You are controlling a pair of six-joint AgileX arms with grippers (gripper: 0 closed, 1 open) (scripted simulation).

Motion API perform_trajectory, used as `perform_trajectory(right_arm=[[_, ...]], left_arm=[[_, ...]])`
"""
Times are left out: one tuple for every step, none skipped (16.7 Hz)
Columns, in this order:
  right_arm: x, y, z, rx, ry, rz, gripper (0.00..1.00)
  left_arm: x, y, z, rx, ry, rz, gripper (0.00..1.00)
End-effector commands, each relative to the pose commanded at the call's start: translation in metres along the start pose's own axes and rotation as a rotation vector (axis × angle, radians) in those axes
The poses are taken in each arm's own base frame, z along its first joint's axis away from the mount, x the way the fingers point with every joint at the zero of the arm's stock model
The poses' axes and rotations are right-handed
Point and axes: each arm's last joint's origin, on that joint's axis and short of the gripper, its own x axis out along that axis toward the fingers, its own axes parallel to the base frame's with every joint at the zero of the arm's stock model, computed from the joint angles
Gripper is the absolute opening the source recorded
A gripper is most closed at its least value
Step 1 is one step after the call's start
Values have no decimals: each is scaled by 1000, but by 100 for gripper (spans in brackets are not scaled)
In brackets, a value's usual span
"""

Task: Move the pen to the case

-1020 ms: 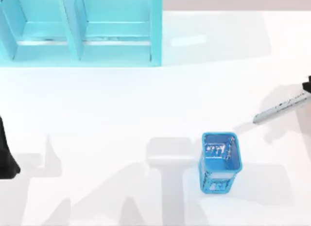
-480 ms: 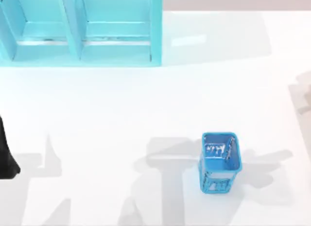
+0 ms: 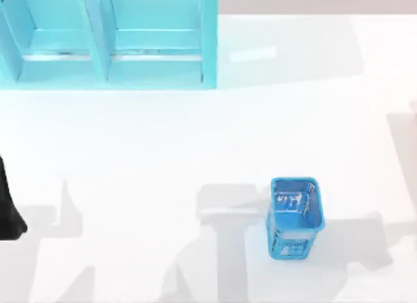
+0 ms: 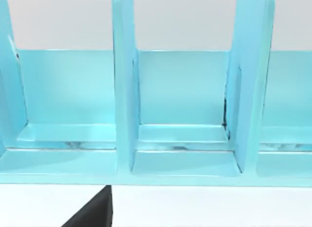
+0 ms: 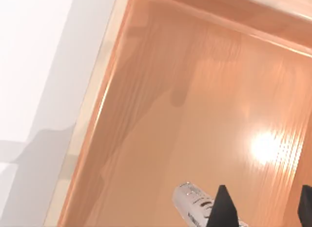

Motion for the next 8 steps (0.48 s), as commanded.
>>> perform_trajectory(right_arm=[[0, 1, 0, -3, -5, 1, 0], [0, 1, 0, -2, -4, 0, 0], [4, 2, 0, -1, -3, 0, 0], [9, 2, -1, -2, -2, -1, 0], [16, 2, -3, -2, -5, -2, 0], [24, 2, -5, 1, -5, -2, 0], [35, 2, -8, 3, 2, 2, 0], [45, 3, -11, 1, 2, 1, 0]], left_arm=[[0, 0, 0, 0, 0, 0, 100], [0, 0, 0, 0, 0, 0, 100], [0, 0, 0, 0, 0, 0, 100], [0, 0, 0, 0, 0, 0, 100], [0, 0, 0, 0, 0, 0, 100], [0, 0, 0, 0, 0, 0, 100], [0, 0, 0, 0, 0, 0, 100], [0, 0, 0, 0, 0, 0, 100]])
